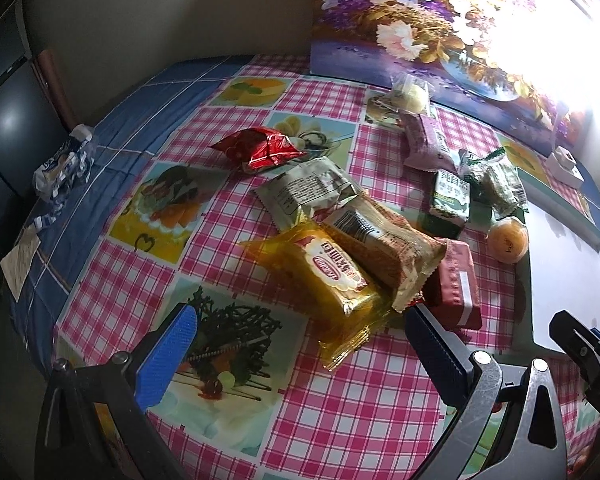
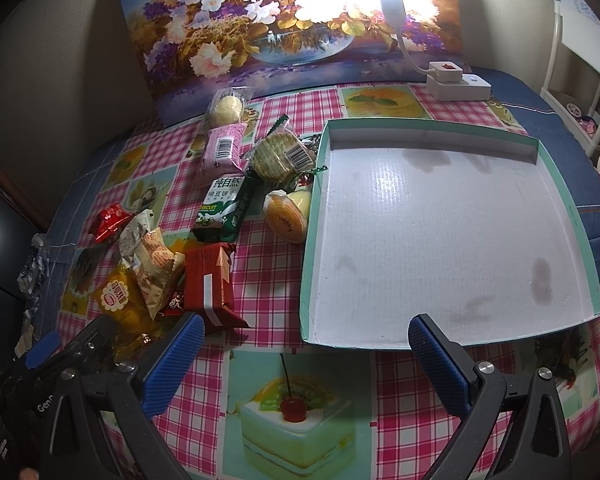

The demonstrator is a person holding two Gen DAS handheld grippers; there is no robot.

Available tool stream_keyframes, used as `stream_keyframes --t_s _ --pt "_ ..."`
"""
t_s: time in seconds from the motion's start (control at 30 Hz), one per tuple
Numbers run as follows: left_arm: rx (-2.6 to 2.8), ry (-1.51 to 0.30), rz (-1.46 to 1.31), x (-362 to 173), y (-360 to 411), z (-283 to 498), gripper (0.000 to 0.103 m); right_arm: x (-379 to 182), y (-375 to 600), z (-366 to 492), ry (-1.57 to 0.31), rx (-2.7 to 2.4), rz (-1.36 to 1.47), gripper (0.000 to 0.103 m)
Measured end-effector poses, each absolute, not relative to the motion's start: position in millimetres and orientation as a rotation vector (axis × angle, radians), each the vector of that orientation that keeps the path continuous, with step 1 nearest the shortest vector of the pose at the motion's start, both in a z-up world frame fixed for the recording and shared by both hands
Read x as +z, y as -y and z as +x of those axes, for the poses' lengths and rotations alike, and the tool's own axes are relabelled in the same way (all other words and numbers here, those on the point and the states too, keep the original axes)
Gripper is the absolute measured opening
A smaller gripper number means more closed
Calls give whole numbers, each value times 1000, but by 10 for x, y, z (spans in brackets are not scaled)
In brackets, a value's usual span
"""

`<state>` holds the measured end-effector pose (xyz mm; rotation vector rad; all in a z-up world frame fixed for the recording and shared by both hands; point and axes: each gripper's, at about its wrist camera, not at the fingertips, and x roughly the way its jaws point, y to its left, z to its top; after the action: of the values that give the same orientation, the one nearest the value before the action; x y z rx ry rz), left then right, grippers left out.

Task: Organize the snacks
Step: 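Move both tools toward the snack pile beside the white tray, then grasp the yellow bread packet with the left tool while the right tool grasps the red biscuit pack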

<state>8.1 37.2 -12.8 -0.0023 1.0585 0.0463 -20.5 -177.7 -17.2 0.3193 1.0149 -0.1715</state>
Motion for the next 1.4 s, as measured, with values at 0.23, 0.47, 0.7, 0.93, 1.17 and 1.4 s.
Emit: stream_keyframes --t_s 0.23,0.47,0.7,0.93,1.17,1.4 --pt "60 -1074 -24 -162 -422 98 103 -174 1773 -202 -1015 -172 319 103" --pt "63 -1083 -35 -188 -450 109 103 -176 1769 -202 -1015 -173 320 103" --pt "80 -1096 -53 -241 -493 145 103 -207 1749 -155 -1018 -171 319 103" --pt "96 -1132 -72 -398 -513 300 103 -316 1542 112 -1060 -112 248 103" --pt "73 -1172 -104 -508 -495 512 103 -393 1448 226 -1083 -88 218 103" --pt "62 -1189 -110 -589 -472 631 102 -412 1456 347 -1084 -88 218 103"
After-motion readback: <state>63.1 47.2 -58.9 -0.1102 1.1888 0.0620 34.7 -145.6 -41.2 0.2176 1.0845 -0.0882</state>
